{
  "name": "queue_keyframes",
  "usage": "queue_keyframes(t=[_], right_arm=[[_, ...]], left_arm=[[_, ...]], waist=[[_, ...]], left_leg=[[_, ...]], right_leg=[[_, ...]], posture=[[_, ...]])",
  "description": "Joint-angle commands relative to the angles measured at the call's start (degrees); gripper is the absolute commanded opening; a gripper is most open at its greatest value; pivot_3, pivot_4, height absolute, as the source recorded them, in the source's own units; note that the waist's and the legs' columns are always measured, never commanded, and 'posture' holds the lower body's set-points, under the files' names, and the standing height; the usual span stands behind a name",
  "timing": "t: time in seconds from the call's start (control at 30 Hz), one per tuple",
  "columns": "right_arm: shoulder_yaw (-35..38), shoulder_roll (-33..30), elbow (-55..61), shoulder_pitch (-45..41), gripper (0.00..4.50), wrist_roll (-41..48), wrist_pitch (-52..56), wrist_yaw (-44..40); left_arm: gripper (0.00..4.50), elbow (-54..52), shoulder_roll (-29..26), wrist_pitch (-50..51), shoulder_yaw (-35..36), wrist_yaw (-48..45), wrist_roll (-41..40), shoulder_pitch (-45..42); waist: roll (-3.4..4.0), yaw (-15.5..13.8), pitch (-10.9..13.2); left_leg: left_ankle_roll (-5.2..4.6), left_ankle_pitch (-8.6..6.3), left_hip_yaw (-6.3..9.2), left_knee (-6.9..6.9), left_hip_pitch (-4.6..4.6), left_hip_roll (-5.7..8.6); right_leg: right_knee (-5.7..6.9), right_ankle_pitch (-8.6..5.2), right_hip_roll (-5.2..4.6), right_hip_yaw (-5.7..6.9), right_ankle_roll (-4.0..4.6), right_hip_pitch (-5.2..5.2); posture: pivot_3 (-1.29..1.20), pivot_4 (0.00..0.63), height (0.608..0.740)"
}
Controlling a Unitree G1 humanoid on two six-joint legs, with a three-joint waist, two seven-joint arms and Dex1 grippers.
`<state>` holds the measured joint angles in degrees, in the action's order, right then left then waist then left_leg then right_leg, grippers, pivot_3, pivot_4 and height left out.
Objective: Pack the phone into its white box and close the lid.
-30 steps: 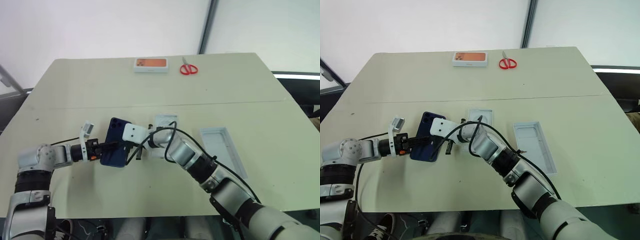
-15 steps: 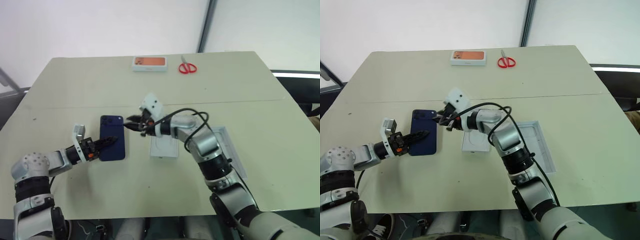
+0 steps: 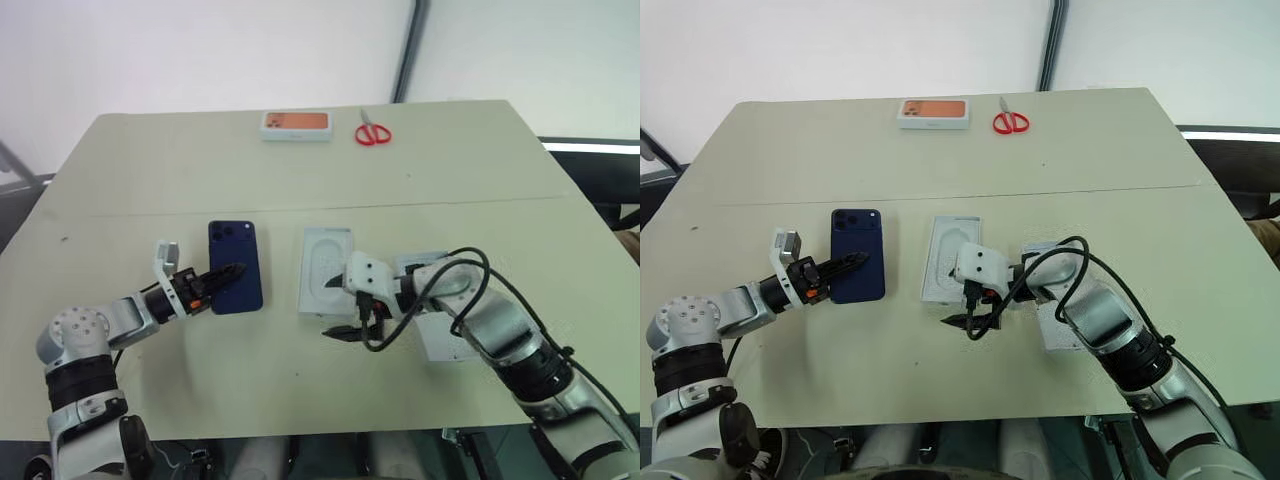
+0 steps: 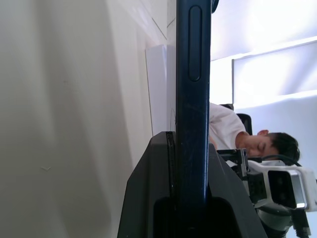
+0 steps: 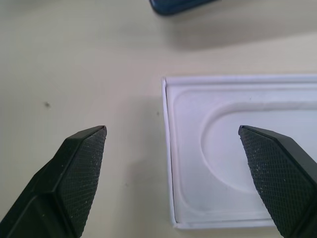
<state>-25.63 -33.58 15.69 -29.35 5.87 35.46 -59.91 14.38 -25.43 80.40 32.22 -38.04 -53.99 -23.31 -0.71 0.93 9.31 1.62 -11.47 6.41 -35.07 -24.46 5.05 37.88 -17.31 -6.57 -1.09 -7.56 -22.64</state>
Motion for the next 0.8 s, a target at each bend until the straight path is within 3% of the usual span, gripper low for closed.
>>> queue_keyframes(t=[0.03,0.07,0.13,0.23,0.8], right_arm=[[-0.49,0.03,-0.61,-0.38,4.46,-1.56,-1.44,1.22],[-0.42,0.19,-0.84,-0.39,4.46,-1.47,-1.08,1.37],[-0.31,0.19,-0.47,-0.22,3.95,-0.65,-0.81,0.78],[-1.18,-0.21,-1.19,-0.54,2.68,-2.19,-1.62,1.3],[-2.97,1.07,-2.39,-0.99,2.68,-4.34,-1.72,0.88]], left_arm=[[0.0,-2.87,0.33,-1.22,-0.62,0.42,-1.64,-1.65],[0.0,-3.07,0.41,-1.27,-0.79,0.53,-1.69,-1.65],[0.0,-3.45,0.13,-1.56,-1.35,0.55,-1.62,-1.47],[0.0,-3.31,-0.33,-1.35,-1.51,0.49,-1.97,-1.41],[0.0,-4.66,0.15,-1.05,-1.86,2.05,-2.84,-1.55]], waist=[[-0.07,-0.17,0.04],[-0.13,-0.27,0.08],[-0.25,-0.3,0.15],[-0.26,-0.21,0.15],[-0.27,-0.19,0.16]], left_leg=[[0.0,0.0,0.0,-0.02,0.0,0.01],[0.0,0.0,0.01,-0.04,0.0,0.02],[0.0,0.0,0.04,-0.06,0.0,0.03],[0.0,0.0,0.04,-0.05,0.0,0.04],[0.0,0.0,0.04,-0.04,0.01,0.03]], right_leg=[[-0.01,0.0,-0.01,0.0,0.0,0.0],[-0.01,0.0,-0.02,0.01,0.0,0.0],[-0.01,0.0,-0.06,0.04,0.0,0.0],[-0.02,0.0,-0.06,0.04,0.0,0.01],[-0.03,0.0,-0.04,0.05,0.0,0.06]], posture=[[0.0,0.15,0.74],[0.0,0.15,0.74],[0.0,0.15,0.74],[0.0,0.15,0.74],[0.0,0.15,0.74]])
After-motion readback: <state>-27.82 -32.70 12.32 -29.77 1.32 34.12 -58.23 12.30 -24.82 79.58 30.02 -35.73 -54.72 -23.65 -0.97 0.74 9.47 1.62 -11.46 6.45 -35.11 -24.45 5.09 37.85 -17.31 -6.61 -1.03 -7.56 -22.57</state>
